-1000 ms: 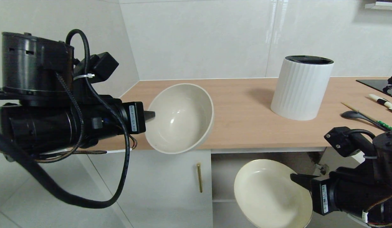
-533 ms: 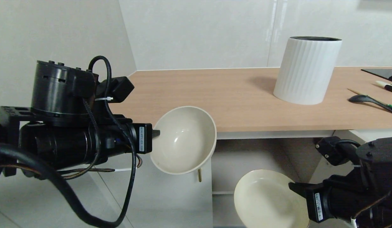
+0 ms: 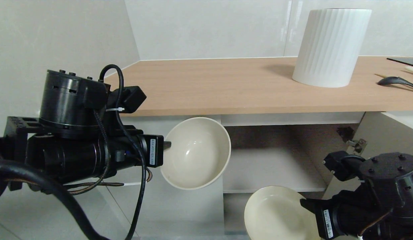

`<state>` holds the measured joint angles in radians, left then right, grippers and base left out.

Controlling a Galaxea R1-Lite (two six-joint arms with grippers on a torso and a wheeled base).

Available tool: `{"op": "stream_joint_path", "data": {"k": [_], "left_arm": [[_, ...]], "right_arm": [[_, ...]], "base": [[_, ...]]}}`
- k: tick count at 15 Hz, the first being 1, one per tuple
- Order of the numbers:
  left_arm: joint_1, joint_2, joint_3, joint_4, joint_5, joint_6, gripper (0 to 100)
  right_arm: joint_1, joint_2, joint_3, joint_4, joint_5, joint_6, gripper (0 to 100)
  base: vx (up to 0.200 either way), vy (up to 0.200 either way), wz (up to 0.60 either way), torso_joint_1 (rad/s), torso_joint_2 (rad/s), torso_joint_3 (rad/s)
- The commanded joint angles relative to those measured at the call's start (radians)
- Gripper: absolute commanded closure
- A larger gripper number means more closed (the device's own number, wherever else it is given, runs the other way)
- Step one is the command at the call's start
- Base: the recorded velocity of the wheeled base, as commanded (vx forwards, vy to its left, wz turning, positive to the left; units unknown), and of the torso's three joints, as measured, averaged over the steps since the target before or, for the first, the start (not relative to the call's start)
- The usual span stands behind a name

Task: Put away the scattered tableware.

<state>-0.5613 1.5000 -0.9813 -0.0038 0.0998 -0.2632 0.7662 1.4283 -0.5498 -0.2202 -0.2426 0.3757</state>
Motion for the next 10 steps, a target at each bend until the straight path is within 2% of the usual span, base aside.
{"op": "stream_joint_path", "data": {"k": [1,5,8,9,10], "left_arm": [[0.0,0.0,0.001,-0.001,0.005,0.001,100],[-0.003,0.002,0.006,0.001,0.005,0.005,100],[-0.014,0.002,0.042,0.001,0.0,0.058,100],[-0.02,0.005,0.058,0.001,-0.006,0.079,100],[-0.026,0.014,0.07,0.001,-0.017,0.085,100]], "right_arm": [[0.001,0.017,0.001,-0.001,0.0,0.0,100],[0.001,0.038,0.007,-0.002,0.002,0.002,100],[0.001,0.118,0.022,-0.025,0.006,0.009,100],[-0.001,0.184,0.028,-0.082,0.006,0.035,100],[-0.001,0.247,0.028,-0.145,0.005,0.049,100]], "base": [[0.0,0.0,0.0,-0.012,0.15,0.11],[0.0,0.0,0.0,-0.002,0.02,0.023],[0.0,0.0,0.0,0.0,0.0,0.0],[0.0,0.0,0.0,0.0,0.0,0.0],[0.0,0.0,0.0,0.0,0.0,0.0]]}}
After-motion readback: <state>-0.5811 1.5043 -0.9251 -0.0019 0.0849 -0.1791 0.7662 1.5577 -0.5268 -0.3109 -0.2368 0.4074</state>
